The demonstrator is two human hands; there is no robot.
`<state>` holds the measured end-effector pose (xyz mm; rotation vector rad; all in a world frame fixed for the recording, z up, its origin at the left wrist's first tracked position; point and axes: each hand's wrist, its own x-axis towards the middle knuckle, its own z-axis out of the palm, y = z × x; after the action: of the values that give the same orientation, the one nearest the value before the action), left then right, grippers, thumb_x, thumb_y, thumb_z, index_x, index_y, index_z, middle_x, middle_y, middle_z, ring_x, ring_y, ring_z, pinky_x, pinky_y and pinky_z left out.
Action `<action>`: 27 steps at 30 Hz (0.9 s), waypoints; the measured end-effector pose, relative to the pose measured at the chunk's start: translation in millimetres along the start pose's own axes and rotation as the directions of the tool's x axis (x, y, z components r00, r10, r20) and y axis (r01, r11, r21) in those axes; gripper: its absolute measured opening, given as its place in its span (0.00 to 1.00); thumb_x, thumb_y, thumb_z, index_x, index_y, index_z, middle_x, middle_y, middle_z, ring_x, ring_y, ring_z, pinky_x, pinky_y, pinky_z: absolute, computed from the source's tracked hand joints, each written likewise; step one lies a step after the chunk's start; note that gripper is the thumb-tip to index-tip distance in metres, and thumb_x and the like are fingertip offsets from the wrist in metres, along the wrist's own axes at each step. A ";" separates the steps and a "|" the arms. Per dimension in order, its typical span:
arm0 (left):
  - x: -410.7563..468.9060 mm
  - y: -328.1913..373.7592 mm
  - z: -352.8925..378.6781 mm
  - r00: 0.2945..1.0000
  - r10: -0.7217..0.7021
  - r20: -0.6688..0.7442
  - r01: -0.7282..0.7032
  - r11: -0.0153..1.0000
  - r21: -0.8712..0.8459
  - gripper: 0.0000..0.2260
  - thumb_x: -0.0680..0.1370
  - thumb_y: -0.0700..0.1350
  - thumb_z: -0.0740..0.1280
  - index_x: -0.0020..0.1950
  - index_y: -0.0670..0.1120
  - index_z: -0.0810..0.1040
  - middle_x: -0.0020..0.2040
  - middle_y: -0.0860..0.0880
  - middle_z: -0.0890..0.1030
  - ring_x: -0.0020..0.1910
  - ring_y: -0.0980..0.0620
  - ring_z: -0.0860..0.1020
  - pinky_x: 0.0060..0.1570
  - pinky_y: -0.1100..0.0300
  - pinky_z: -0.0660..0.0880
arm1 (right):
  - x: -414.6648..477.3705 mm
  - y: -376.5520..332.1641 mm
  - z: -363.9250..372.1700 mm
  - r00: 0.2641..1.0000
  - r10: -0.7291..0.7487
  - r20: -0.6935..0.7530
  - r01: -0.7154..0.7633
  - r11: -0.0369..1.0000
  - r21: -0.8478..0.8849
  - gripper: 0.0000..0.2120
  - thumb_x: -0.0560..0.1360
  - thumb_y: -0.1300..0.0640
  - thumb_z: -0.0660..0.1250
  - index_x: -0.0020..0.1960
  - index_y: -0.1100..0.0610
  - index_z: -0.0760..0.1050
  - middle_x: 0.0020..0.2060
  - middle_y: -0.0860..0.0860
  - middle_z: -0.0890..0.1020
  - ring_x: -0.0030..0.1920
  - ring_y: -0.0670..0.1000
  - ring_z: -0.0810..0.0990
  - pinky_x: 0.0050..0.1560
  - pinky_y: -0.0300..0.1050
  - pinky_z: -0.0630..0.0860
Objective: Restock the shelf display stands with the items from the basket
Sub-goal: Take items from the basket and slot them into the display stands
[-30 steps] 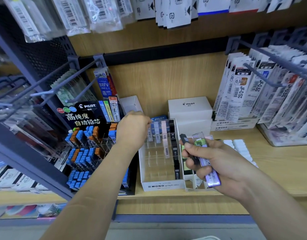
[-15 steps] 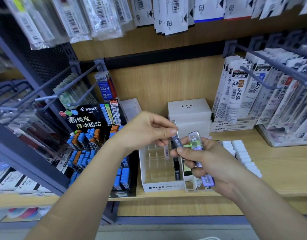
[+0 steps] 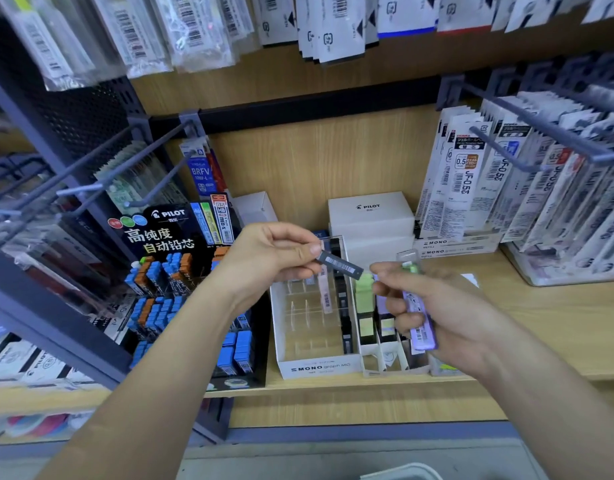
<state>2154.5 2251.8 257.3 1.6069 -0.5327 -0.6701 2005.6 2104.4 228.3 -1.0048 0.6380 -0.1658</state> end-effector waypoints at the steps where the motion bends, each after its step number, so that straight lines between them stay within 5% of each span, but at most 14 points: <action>1: -0.8 -1.4 3.5 1.000 -0.007 0.012 0.007 1.000 -0.026 0.09 0.66 0.39 0.72 0.44 0.39 0.81 0.36 0.42 0.84 0.33 0.51 0.83 0.35 0.65 0.79 | -0.5 1.5 1.6 1.000 -0.008 0.023 0.009 1.000 -0.024 0.09 0.74 0.66 0.68 0.54 0.65 0.78 0.34 0.55 0.80 0.26 0.45 0.68 0.20 0.33 0.62; 8: -8.4 -9.2 11.3 0.996 -0.023 0.085 0.024 1.000 -0.002 0.10 0.64 0.38 0.74 0.44 0.41 0.82 0.40 0.41 0.84 0.38 0.50 0.83 0.39 0.64 0.79 | 2.5 2.4 3.8 0.999 -0.034 0.013 0.035 0.999 -0.030 0.05 0.73 0.62 0.71 0.47 0.63 0.78 0.36 0.56 0.82 0.26 0.45 0.69 0.19 0.33 0.62; 14: -15.7 -1.7 5.9 0.988 0.098 0.116 -0.119 0.974 0.194 0.08 0.67 0.43 0.73 0.45 0.45 0.85 0.42 0.42 0.84 0.43 0.47 0.83 0.47 0.59 0.80 | 1.8 2.4 3.1 0.999 0.040 0.001 -0.040 0.999 -0.036 0.07 0.76 0.57 0.69 0.47 0.62 0.78 0.34 0.56 0.81 0.24 0.45 0.67 0.18 0.33 0.61; 21: -16.5 -11.3 2.2 0.997 0.071 0.042 -0.082 0.868 0.490 0.02 0.72 0.39 0.73 0.44 0.42 0.83 0.35 0.42 0.84 0.34 0.49 0.82 0.39 0.59 0.81 | 1.4 -5.5 -9.2 0.996 0.082 0.046 -0.092 0.950 0.298 0.11 0.76 0.71 0.57 0.56 0.65 0.71 0.45 0.61 0.79 0.36 0.51 0.80 0.30 0.36 0.76; 24: -15.5 -34.8 13.0 0.996 0.041 0.079 -0.082 0.768 0.635 0.05 0.71 0.43 0.75 0.42 0.43 0.81 0.33 0.46 0.83 0.33 0.52 0.82 0.40 0.58 0.81 | -1.4 -5.6 -10.5 0.996 0.070 0.060 -0.083 0.960 0.269 0.08 0.78 0.72 0.58 0.55 0.71 0.72 0.47 0.63 0.85 0.42 0.54 0.86 0.38 0.41 0.82; 27: -14.3 -54.1 21.6 0.990 0.080 0.112 -0.138 0.635 0.760 0.04 0.72 0.45 0.74 0.40 0.48 0.80 0.32 0.51 0.82 0.33 0.56 0.81 0.43 0.59 0.79 | -4.6 -5.5 -10.4 0.996 0.070 0.048 -0.079 0.968 0.236 0.07 0.80 0.69 0.58 0.53 0.70 0.74 0.45 0.61 0.86 0.41 0.55 0.86 0.35 0.44 0.82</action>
<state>2127.4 2253.5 203.9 2.3325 -1.0634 -0.4089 1996.8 2095.7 230.9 -0.7500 0.6036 -0.1522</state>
